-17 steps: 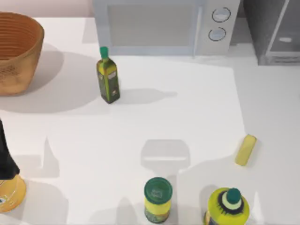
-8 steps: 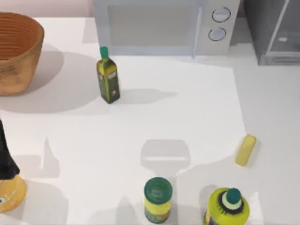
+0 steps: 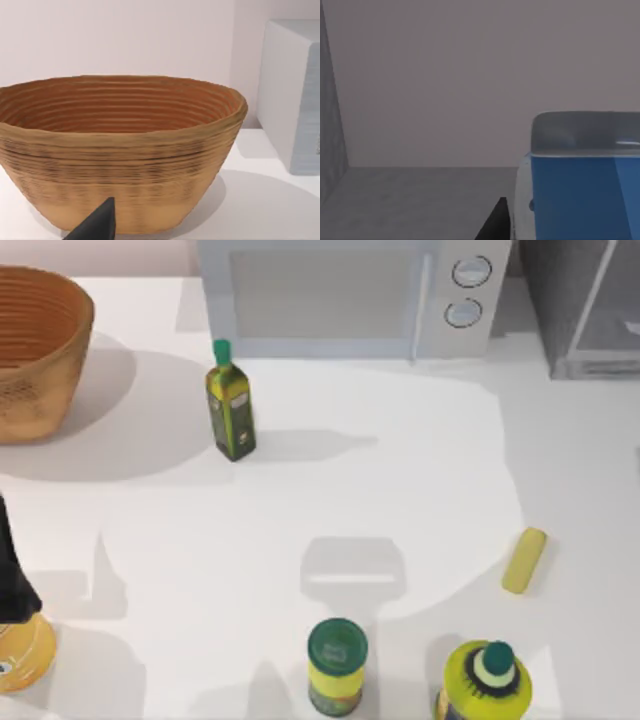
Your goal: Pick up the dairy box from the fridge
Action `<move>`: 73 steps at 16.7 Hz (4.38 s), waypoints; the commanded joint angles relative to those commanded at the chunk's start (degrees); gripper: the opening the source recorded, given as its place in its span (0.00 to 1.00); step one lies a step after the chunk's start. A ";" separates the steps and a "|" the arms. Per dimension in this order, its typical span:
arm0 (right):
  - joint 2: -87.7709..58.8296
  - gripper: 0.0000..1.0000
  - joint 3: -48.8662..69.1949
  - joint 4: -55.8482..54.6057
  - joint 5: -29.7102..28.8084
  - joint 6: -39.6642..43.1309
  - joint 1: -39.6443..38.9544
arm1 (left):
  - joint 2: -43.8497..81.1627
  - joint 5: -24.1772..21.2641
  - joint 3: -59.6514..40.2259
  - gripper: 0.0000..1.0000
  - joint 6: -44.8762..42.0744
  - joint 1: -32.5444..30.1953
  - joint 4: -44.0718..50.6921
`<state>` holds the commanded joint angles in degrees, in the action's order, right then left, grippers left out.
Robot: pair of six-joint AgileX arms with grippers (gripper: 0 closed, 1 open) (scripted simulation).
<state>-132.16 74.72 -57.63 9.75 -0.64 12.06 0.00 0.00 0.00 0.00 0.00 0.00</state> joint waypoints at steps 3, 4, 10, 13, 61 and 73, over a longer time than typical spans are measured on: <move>1.48 0.00 -2.27 -1.23 0.28 0.07 0.27 | 0.00 0.00 0.00 1.00 0.00 0.00 0.00; 2.56 0.00 -4.20 -2.21 0.47 0.10 0.50 | 0.00 0.00 0.00 1.00 0.00 0.00 0.00; 11.03 0.00 -22.31 -10.21 2.32 -0.07 2.28 | 0.00 0.00 0.00 1.00 0.00 0.00 0.00; 13.82 0.00 -26.95 -13.05 3.00 -0.14 2.83 | 0.00 0.00 0.00 1.00 0.00 0.00 0.00; 105.83 0.00 -65.81 35.61 -2.99 1.13 -19.98 | 0.00 0.00 0.00 1.00 0.00 0.00 0.00; 51.25 0.00 -52.34 -2.86 1.94 1.26 -27.25 | 0.00 0.00 0.00 1.00 0.00 0.00 0.00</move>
<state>-80.91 22.38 -60.48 11.69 0.62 -15.20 0.00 0.00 0.00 0.00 0.00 0.00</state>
